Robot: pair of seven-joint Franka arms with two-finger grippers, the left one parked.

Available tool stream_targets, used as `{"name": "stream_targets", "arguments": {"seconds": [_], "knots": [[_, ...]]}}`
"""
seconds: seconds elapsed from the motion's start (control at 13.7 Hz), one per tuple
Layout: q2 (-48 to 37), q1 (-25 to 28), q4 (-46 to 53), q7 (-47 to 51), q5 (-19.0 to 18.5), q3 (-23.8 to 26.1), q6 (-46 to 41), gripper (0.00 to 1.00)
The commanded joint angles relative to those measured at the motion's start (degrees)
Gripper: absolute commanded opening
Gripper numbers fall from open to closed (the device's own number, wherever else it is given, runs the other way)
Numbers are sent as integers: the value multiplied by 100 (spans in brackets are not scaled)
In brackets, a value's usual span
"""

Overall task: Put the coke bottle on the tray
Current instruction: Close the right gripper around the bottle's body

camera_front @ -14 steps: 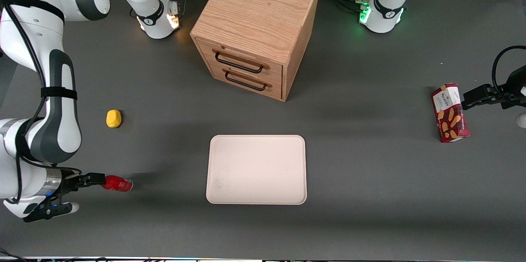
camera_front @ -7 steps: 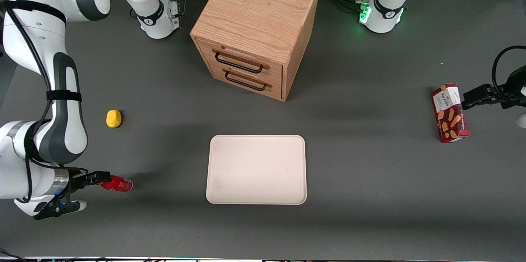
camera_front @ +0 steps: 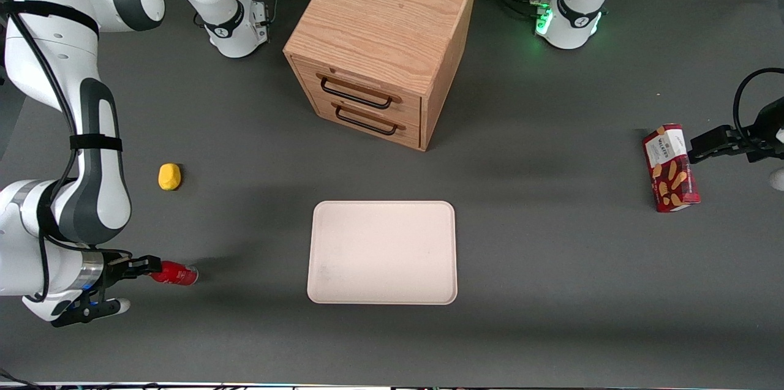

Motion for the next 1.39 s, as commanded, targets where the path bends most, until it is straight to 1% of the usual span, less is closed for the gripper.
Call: {"name": "stream_targets", "arguments": {"seconds": [0.0,0.07,0.37,0.59,0.66,1.32], "knots": [[-5,30,-2,-61,24,-11,66,7],[-5,30,-2,-61,24,-11,75,1],[-5,30,-2,-53,-11,-11,66,0],[-154,30,33,-70,-186,-2,-4,0],[-259,30,25,-79,-187,-2,-30,0],[-1498,3,42,-140,-169,-19,-1356,0]]}}
